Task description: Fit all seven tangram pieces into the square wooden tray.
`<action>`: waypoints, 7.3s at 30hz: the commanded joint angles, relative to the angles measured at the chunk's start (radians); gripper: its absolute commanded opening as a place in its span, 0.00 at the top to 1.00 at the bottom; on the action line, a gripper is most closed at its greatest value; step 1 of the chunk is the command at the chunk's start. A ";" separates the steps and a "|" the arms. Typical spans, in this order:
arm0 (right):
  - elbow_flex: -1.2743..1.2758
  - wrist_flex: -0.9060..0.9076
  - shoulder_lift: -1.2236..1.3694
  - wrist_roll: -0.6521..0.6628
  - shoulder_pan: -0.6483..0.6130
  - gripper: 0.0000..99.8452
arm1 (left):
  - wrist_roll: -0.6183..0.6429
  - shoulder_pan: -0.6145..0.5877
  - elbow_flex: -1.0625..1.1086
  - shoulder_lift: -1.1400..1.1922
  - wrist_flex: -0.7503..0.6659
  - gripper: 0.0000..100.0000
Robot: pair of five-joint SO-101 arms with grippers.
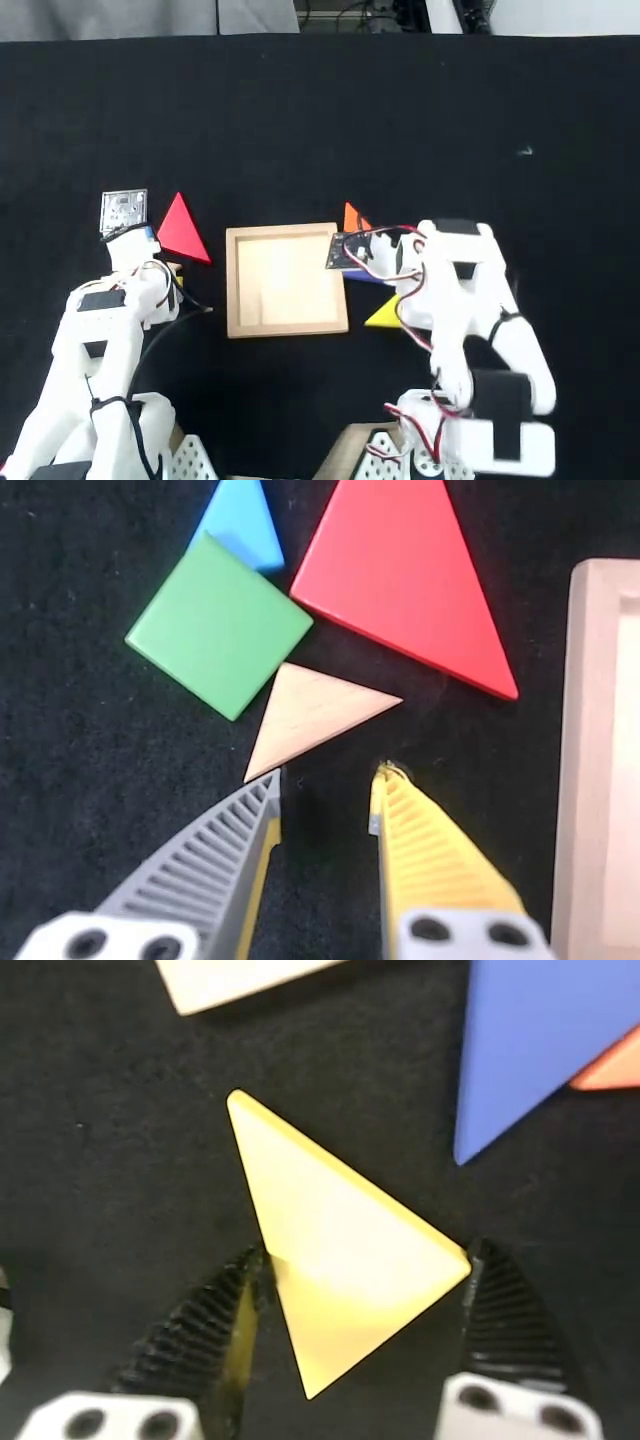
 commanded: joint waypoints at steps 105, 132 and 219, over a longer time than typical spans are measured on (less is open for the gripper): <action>-0.601 -0.141 0.414 -0.741 -0.600 0.99 | 0.006 -0.067 -0.058 -0.009 0.002 0.85; -0.615 -0.037 0.479 -0.732 -0.575 0.99 | 0.006 -0.067 -0.059 -0.009 0.002 0.85; 0.225 -0.640 -0.286 -1.174 -0.180 0.99 | 0.410 -0.022 -0.889 0.747 0.304 0.73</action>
